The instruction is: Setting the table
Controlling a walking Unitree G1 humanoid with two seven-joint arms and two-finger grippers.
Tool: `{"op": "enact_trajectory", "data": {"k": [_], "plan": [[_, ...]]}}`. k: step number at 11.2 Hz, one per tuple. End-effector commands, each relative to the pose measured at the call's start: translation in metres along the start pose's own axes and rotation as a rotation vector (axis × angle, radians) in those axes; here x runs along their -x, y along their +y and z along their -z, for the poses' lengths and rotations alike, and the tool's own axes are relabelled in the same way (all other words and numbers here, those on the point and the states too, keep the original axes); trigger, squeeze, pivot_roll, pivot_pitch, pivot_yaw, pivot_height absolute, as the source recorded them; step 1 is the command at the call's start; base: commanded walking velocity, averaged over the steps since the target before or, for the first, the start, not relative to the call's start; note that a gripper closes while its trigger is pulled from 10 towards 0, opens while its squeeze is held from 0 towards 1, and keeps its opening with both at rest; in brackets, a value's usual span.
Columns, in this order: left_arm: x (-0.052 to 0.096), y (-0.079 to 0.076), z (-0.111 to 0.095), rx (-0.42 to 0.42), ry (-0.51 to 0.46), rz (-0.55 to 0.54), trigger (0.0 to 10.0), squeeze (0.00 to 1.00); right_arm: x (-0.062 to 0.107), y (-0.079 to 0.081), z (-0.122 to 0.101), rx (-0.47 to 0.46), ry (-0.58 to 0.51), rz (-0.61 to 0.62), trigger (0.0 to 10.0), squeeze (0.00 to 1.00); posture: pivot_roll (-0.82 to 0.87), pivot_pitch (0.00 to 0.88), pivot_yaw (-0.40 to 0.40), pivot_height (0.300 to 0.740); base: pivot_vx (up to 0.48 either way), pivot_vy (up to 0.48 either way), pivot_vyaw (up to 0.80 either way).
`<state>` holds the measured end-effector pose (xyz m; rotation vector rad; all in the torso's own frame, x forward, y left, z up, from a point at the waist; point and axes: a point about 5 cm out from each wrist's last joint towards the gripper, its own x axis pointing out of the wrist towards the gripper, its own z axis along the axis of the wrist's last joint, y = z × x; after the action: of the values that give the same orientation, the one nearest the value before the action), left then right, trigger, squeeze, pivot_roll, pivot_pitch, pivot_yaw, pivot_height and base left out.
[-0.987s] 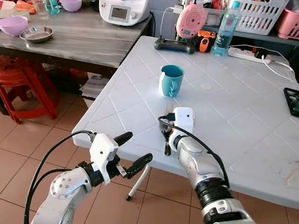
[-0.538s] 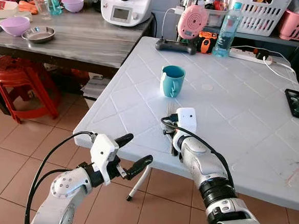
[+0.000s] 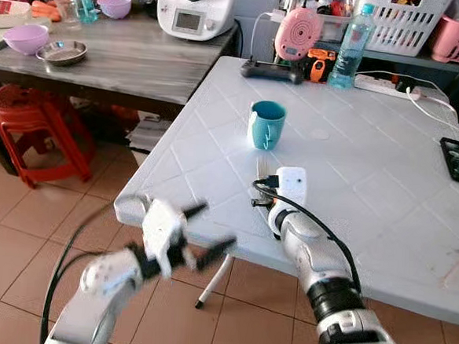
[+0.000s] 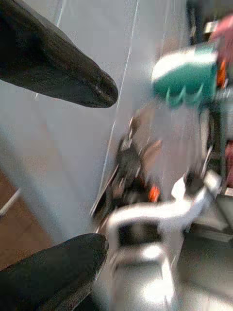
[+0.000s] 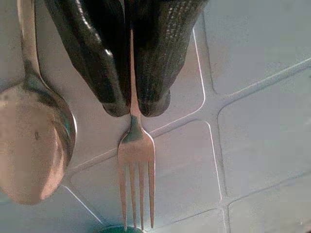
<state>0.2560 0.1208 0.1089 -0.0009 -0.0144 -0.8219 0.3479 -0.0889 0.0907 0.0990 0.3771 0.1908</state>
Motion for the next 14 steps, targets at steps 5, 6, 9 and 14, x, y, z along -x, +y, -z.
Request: {"op": "enact_trajectory", "data": {"k": [5, 6, 9, 14], "plan": [[0.000, 0.041, 0.014, -0.016, 0.054, -0.325, 10.0, 0.00, 0.016, -0.006, -0.016, -0.100, -0.123, 0.048, 0.0, 0.00, 0.01, 0.030, 0.012, 0.740, 0.000, 0.000, 0.00], [0.000, 0.049, 0.017, -0.017, 0.074, -0.413, 10.0, 0.00, 0.020, -0.006, -0.024, -0.101, -0.167, 0.048, 0.0, 0.00, 0.01, 0.023, 0.011, 0.740, 0.000, 0.000, 0.00], [-0.007, 0.057, 0.017, 0.079, 0.028, -0.489, 10.0, 0.00, 0.044, -0.017, -0.044, -0.047, -0.369, 0.108, 10.0, 0.00, 0.00, 0.012, 0.007, 0.740, 0.000, 0.000, 0.00], [-0.020, 0.058, 0.012, 0.103, -0.017, -0.489, 10.0, 0.00, 0.060, -0.032, -0.040, -0.044, -0.410, 0.175, 10.0, 0.00, -0.01, 0.007, 0.014, 0.740, 0.000, 0.269, -0.15]]}}
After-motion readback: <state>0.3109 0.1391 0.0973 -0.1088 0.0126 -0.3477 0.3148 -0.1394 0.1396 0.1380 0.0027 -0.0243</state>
